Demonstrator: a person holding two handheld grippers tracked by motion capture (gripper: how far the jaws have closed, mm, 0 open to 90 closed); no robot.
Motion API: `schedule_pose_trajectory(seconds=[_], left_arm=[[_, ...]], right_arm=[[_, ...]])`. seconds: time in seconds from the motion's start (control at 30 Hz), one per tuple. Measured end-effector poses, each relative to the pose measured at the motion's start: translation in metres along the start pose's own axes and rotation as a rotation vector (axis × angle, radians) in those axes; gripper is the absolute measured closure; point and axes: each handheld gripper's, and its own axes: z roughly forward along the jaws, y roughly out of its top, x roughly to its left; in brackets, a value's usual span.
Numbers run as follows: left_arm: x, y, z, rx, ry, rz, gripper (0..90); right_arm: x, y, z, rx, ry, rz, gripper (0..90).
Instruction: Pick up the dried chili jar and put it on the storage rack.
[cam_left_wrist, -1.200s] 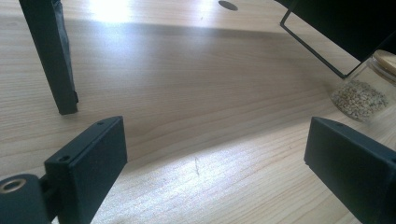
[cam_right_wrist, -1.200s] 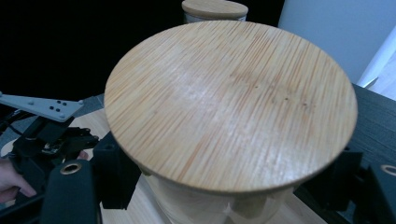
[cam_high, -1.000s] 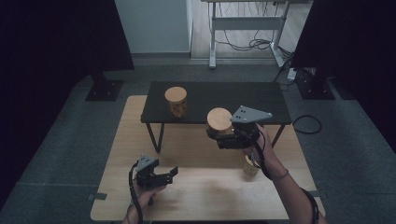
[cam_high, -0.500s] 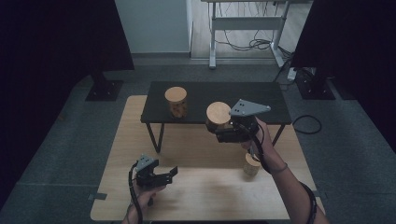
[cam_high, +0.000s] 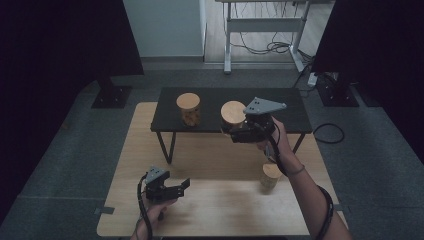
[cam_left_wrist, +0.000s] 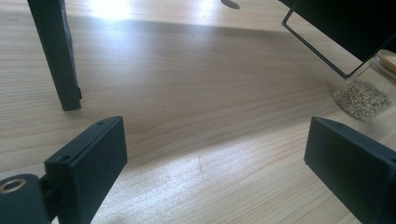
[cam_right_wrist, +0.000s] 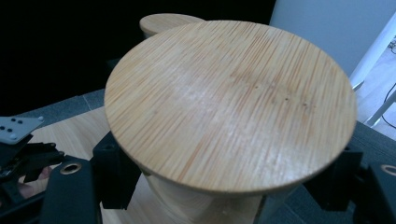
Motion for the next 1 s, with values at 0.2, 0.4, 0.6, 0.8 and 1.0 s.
schedule_pose_trajectory(seconds=[0.2,0.4,0.6,0.8,1.0], left_arm=[[0.001,0.0,0.0,0.0,-0.001,-0.001,5.3],[0.002,0.0,0.0,-0.001,0.0,-0.004,5.4],[0.003,0.0,-0.001,-0.002,0.002,-0.007,5.4],[0.005,0.0,-0.002,-0.007,0.002,-0.01,5.4],[0.007,0.0,-0.003,-0.01,0.006,-0.018,5.4]], right_arm=[[-0.008,0.002,0.011,0.015,-0.006,0.011,24.5],[-0.012,0.004,0.021,0.026,-0.018,0.022,24.5],[-0.018,0.006,0.028,0.029,-0.029,0.038,24.5],[-0.021,0.006,0.035,0.036,-0.043,0.043,24.4],[-0.026,0.004,0.043,0.048,-0.059,0.06,24.4]])
